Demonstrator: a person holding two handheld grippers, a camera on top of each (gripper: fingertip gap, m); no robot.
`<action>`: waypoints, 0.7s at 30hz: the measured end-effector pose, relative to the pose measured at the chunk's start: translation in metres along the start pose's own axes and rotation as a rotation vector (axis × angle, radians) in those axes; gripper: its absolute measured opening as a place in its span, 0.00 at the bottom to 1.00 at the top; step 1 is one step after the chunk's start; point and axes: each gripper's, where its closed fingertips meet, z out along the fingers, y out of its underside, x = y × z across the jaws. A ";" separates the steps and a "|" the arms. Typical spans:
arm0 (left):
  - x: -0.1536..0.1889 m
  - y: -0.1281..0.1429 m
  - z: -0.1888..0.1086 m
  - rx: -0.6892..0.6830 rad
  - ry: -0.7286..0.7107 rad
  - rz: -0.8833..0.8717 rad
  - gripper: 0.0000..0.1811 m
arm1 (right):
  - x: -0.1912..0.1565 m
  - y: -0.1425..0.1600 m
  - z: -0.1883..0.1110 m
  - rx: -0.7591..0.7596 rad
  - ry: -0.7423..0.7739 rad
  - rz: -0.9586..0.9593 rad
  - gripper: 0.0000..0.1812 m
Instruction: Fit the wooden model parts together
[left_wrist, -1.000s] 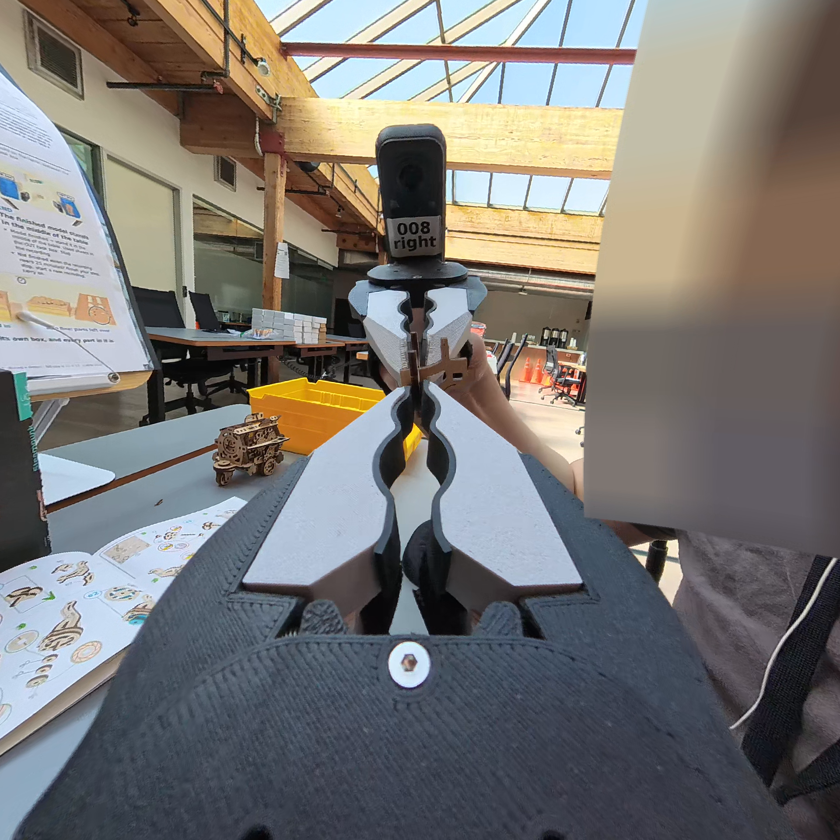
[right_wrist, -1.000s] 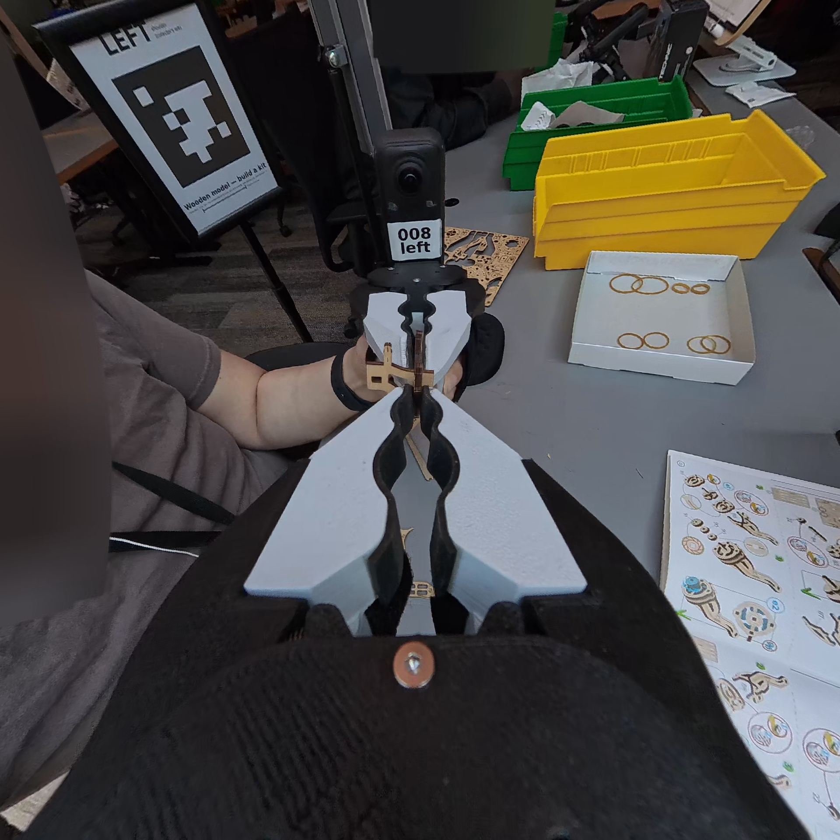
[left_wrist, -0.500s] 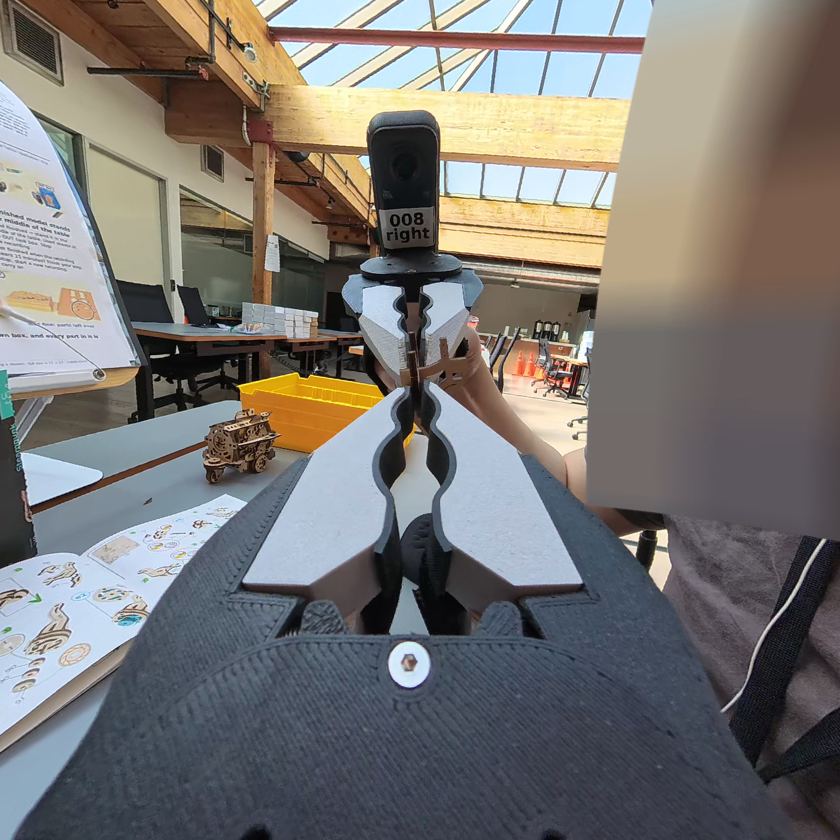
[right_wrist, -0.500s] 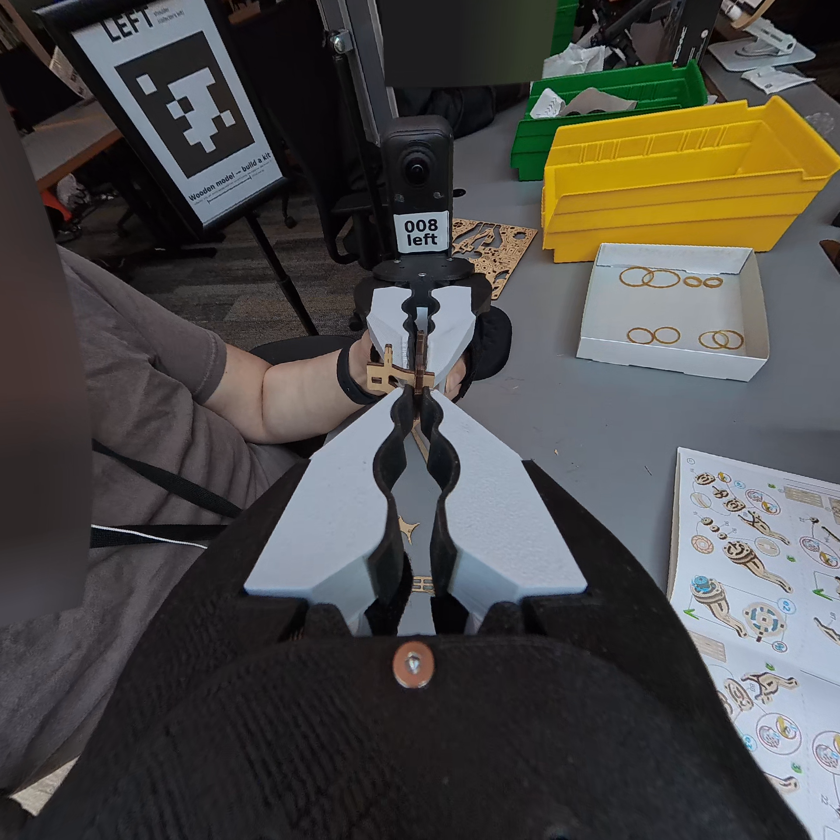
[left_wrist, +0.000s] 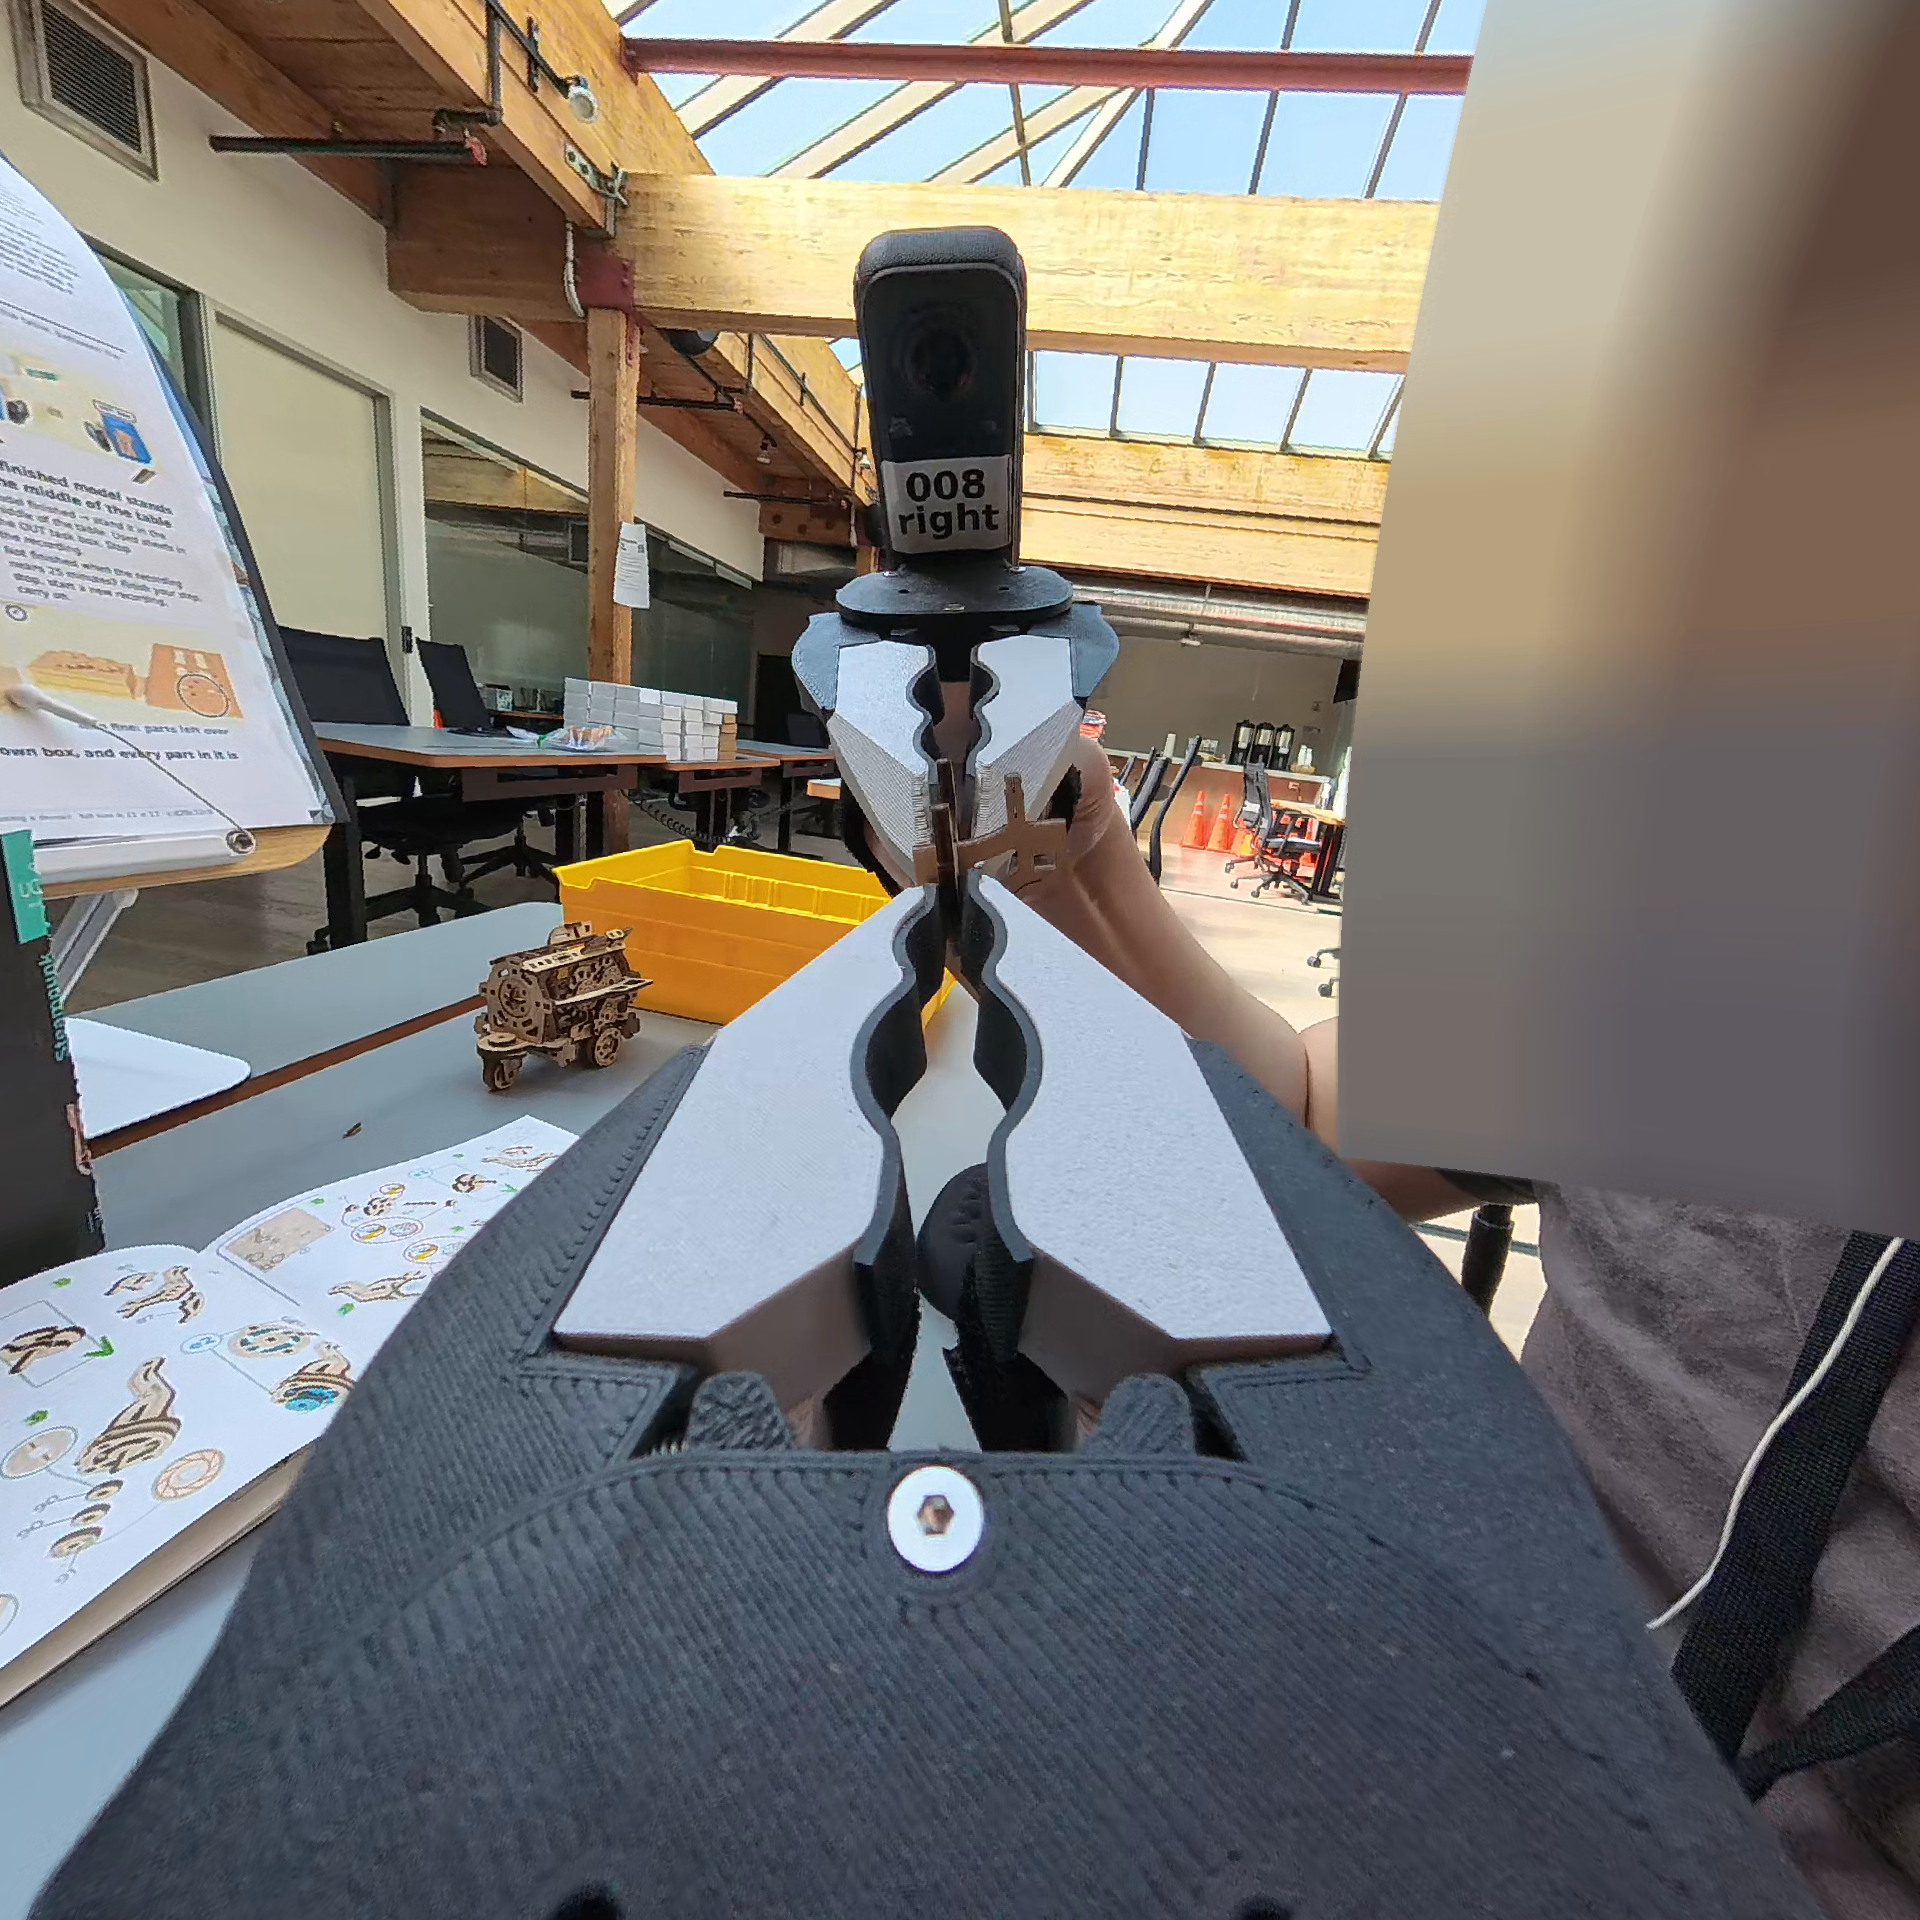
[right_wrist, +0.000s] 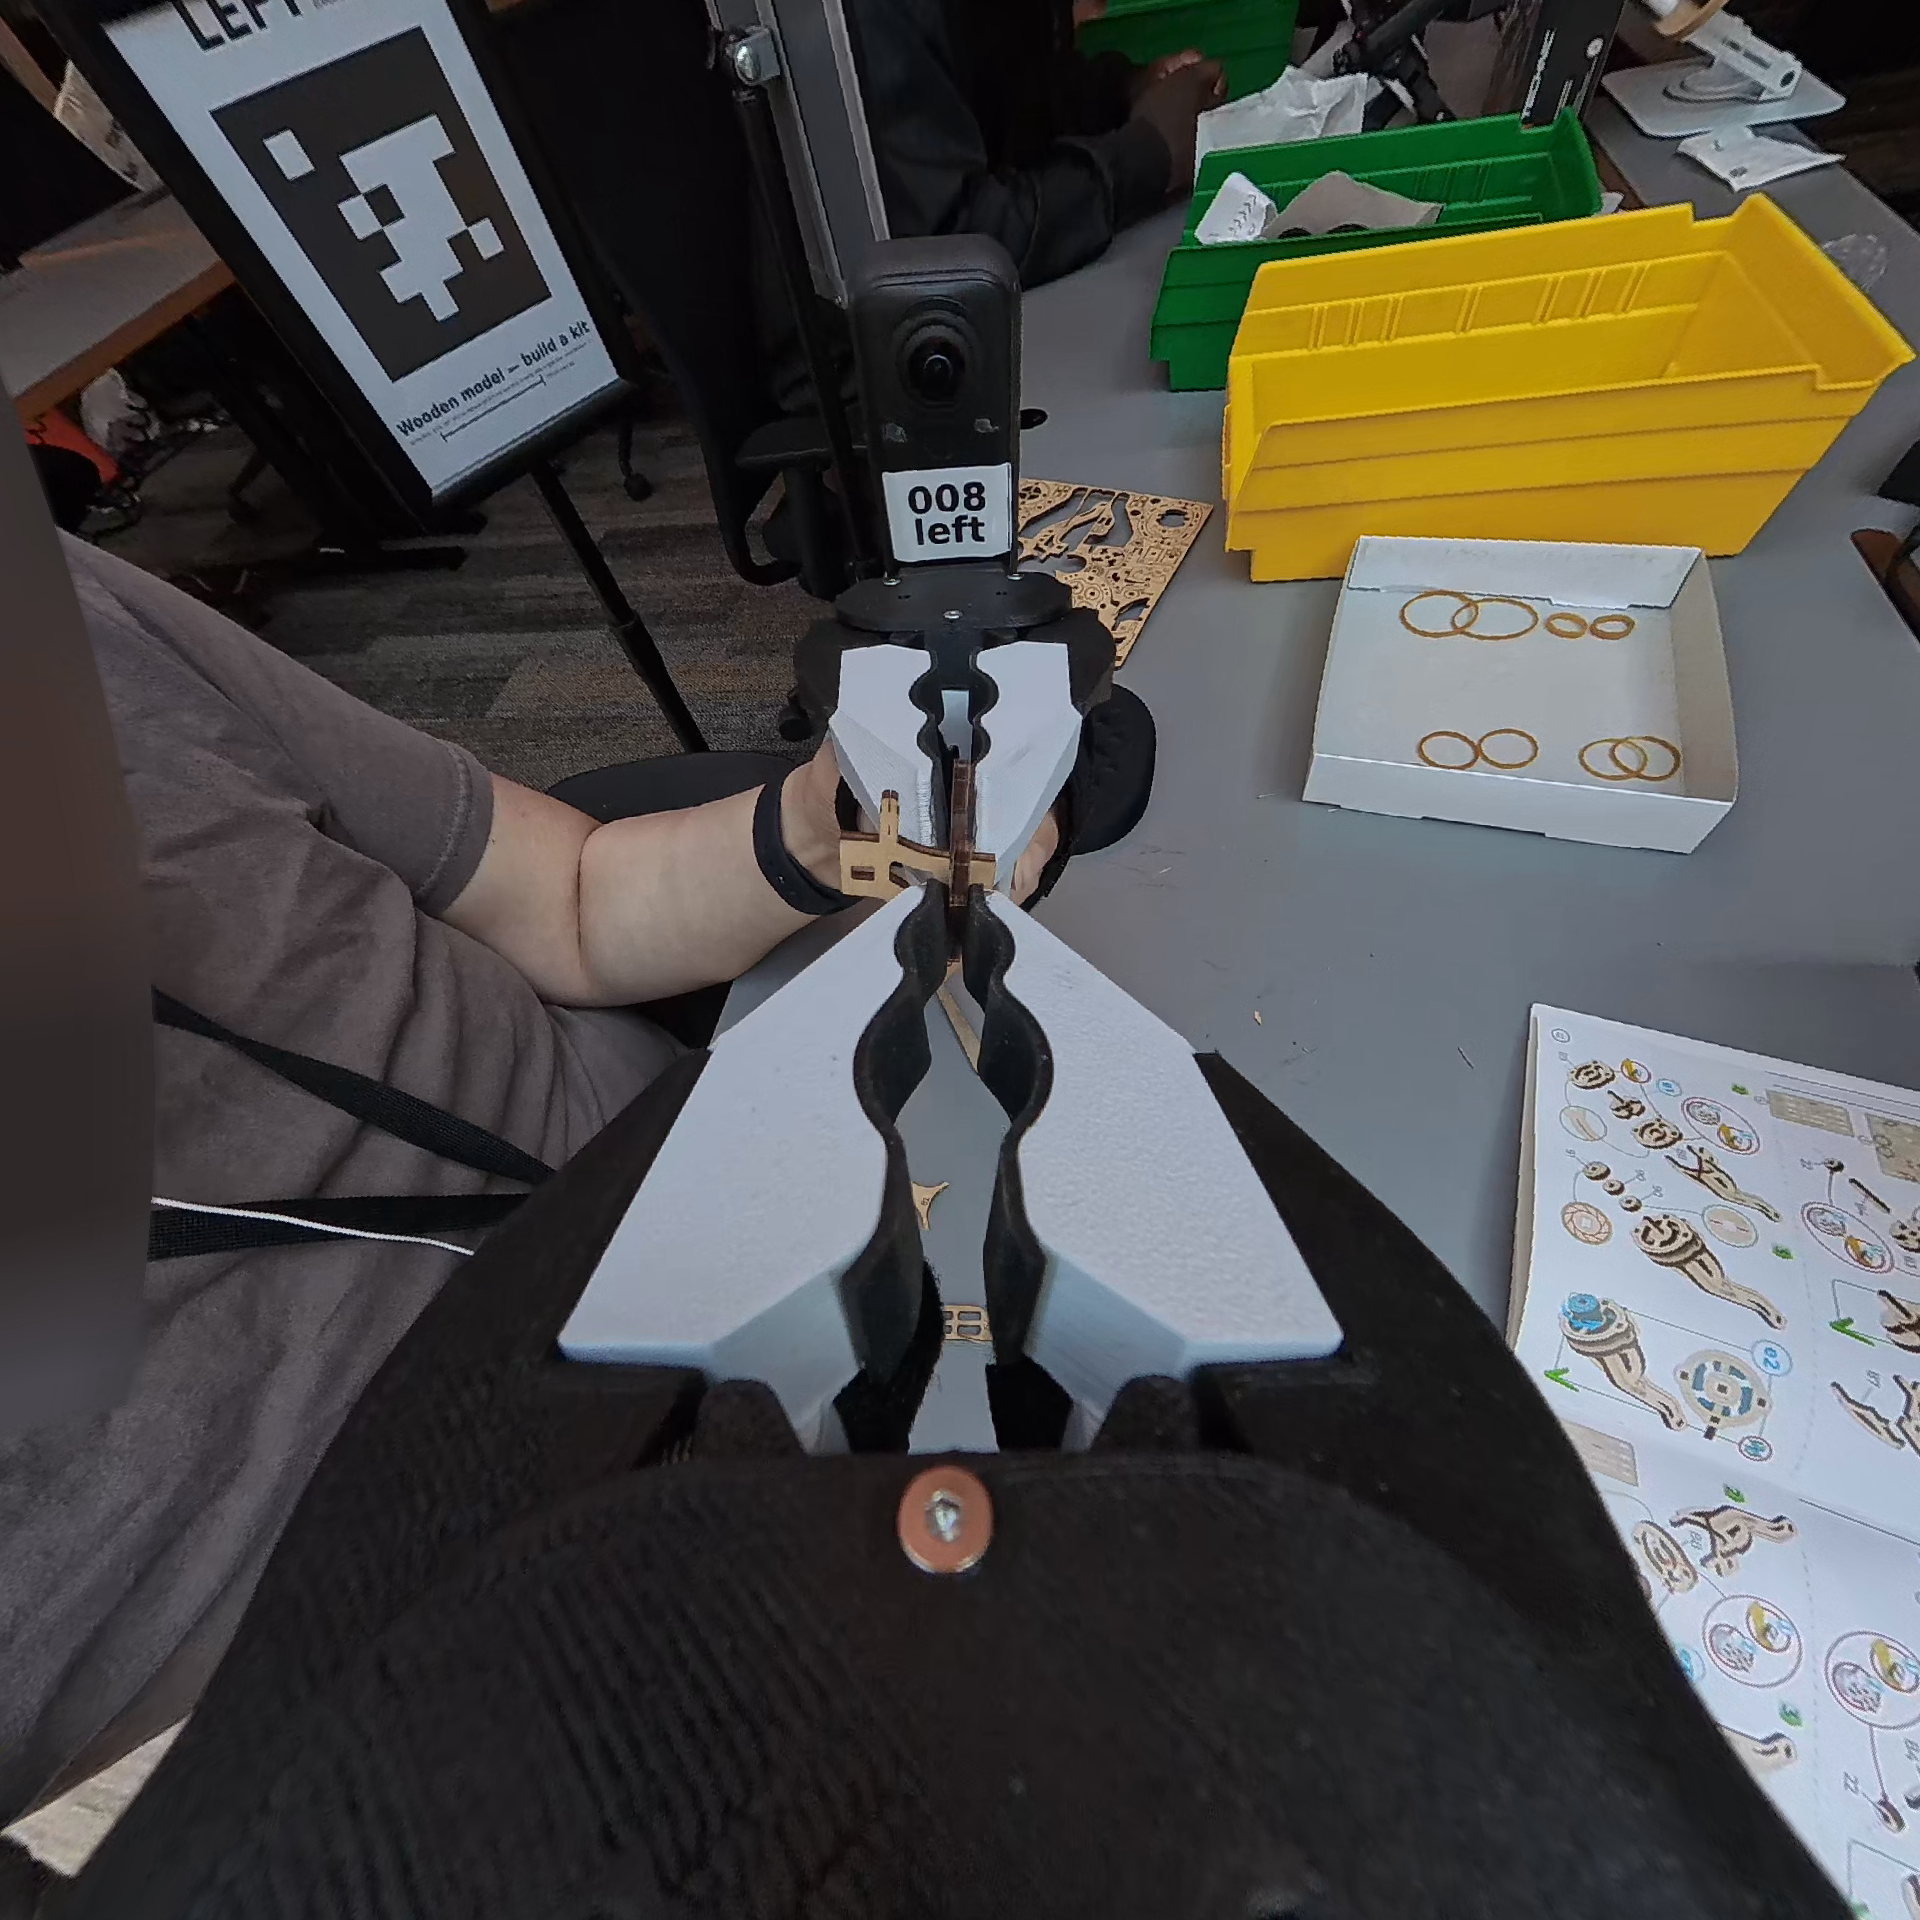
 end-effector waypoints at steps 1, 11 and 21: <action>0.000 -0.001 0.000 0.008 0.004 0.003 0.00 | -0.001 -0.001 -0.001 0.002 0.001 -0.009 0.00; -0.018 -0.023 -0.013 0.169 -0.012 -0.160 0.00 | 0.013 -0.026 -0.021 0.173 0.061 0.032 0.10; -0.015 -0.016 -0.007 0.128 0.012 -0.180 0.00 | 0.015 -0.004 0.005 0.058 0.005 0.092 0.05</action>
